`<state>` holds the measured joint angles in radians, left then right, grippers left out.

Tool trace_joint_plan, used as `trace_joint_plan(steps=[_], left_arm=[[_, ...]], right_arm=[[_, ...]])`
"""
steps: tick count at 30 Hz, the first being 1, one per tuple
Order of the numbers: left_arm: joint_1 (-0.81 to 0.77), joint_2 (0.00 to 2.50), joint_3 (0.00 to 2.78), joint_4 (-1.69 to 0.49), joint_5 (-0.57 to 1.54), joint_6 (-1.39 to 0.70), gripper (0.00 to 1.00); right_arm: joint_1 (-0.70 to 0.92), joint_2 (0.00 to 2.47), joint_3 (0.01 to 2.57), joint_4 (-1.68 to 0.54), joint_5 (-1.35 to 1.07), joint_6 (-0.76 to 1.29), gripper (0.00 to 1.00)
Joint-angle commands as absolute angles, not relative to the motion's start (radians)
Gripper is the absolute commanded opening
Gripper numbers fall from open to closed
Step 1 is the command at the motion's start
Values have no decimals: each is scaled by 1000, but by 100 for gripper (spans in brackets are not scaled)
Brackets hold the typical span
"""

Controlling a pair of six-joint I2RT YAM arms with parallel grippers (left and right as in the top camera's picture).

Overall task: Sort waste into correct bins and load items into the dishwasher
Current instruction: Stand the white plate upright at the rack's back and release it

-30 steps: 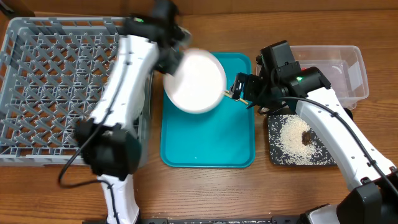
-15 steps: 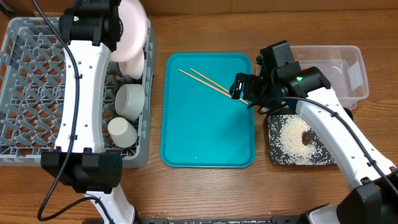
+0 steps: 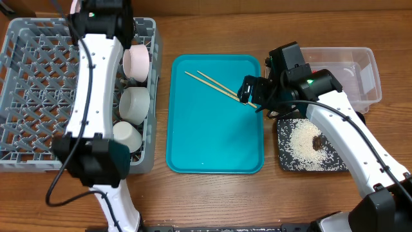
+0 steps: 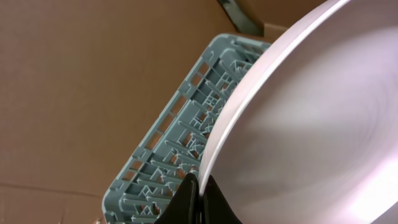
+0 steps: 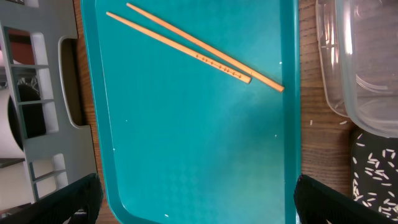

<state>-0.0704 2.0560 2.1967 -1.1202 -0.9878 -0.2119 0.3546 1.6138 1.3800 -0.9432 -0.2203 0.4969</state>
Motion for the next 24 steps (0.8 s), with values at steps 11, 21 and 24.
trace_joint_plan(steps=[11,21,24], left_arm=[[-71,2188,2186,-1061,-1189,-250,4],[-51,2193,2182,-1042,-1026,-240,4],[-38,2206,2181,-1041,-1024,-240,4]], right_arm=[[359,1598,1407,-940,-210,497,100],[359,1598,1407,-940,-210,497,100],[359,1598,1407,-940,-210,497,100]])
